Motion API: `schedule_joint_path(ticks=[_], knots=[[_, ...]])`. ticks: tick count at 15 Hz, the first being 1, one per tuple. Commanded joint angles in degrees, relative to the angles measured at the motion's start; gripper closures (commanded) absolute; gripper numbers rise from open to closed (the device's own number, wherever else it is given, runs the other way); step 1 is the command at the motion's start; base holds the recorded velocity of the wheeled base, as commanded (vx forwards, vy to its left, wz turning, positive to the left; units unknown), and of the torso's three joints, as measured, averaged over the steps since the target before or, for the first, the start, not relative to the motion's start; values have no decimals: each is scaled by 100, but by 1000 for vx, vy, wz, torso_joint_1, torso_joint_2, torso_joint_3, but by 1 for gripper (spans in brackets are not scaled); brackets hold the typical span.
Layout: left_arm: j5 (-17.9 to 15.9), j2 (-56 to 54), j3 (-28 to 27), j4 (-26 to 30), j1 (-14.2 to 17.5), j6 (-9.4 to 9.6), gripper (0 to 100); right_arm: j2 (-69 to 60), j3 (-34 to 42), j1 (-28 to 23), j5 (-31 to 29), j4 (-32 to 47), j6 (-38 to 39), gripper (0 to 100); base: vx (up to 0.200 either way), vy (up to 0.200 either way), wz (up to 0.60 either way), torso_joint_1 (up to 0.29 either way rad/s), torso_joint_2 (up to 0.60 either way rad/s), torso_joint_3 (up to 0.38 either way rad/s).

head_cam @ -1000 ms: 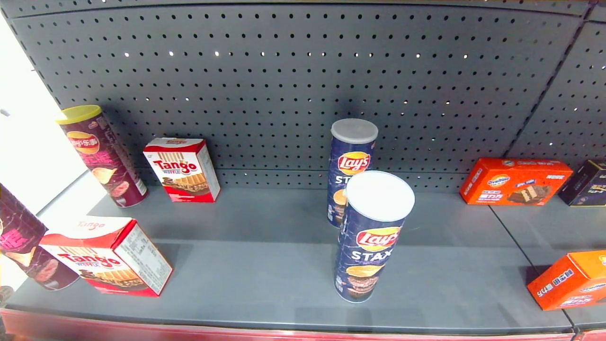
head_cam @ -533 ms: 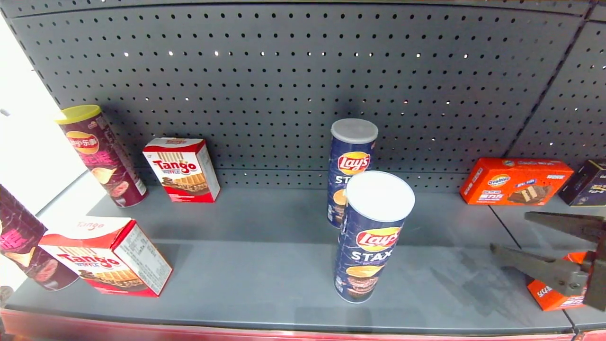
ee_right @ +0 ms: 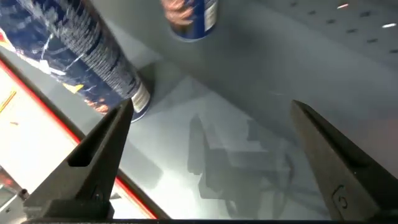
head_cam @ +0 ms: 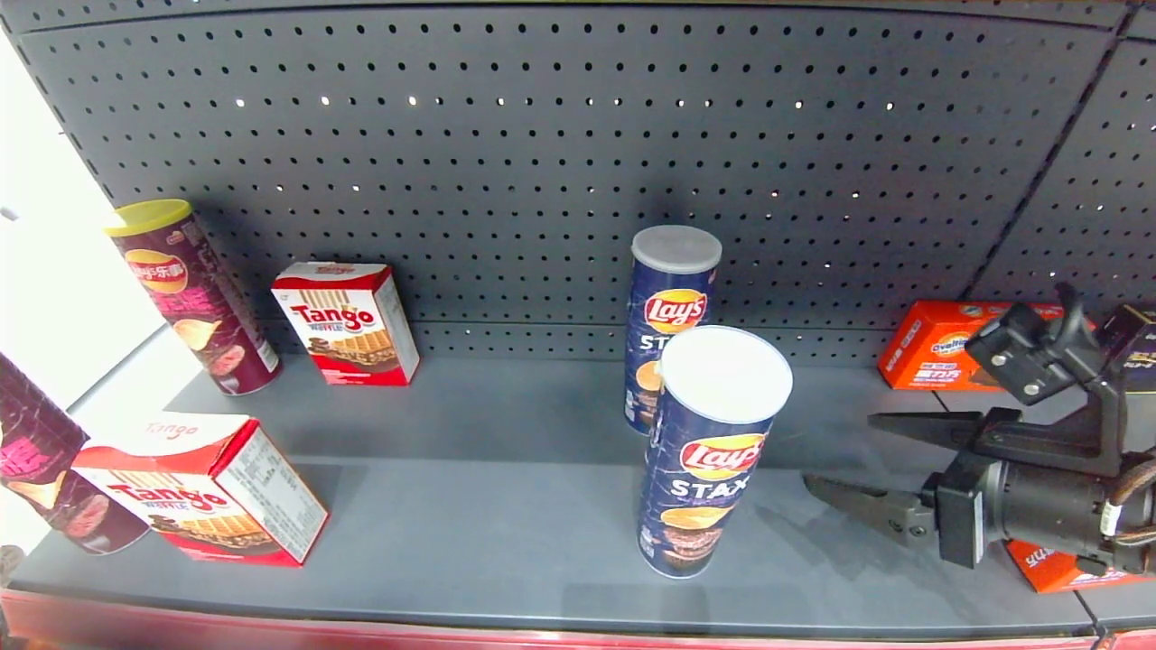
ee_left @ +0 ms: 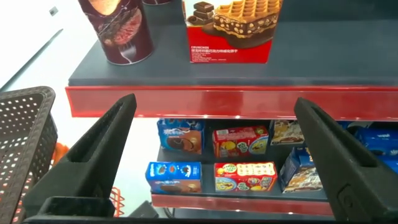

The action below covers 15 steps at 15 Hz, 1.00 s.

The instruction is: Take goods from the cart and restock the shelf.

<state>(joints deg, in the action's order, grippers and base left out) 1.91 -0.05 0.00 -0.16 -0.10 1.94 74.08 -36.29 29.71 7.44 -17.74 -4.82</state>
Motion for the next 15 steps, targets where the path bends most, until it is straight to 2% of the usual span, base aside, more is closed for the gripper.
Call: schedule_joint_path(ticks=[1, 4, 15], knots=[[2, 14, 0, -2, 1, 0, 0, 291, -80, 149, -5, -2, -2, 0, 0, 0, 0, 0, 0, 0], [-60, 14, 0, -2, 1, -9, 0, 476, -220, 316, -164, -2, -2, 0, 0, 0, 0, 0, 0, 0], [-60, 14, 0, -2, 1, -18, 0, 915, -467, 439, -225, -2, -169, 0, 0, 0, 0, 0, 0, 0]])
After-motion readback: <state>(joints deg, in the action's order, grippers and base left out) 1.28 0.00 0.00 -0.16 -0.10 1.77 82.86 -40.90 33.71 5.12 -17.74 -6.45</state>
